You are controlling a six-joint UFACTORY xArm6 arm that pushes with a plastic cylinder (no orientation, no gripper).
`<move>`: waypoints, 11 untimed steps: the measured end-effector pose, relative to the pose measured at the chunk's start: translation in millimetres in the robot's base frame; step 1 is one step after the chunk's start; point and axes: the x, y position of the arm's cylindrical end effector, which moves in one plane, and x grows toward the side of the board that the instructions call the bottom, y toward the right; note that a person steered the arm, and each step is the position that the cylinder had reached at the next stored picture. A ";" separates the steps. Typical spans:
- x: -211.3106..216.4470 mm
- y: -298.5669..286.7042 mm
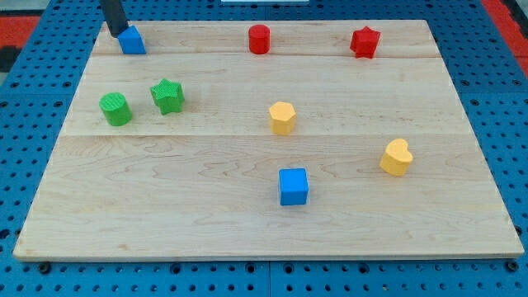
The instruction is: Push the red circle diagnol to the green star
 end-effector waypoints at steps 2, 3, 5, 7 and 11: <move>-0.8 1.9; -24.2 40.6; -29.9 157.0; -20.0 233.2; 111.4 170.3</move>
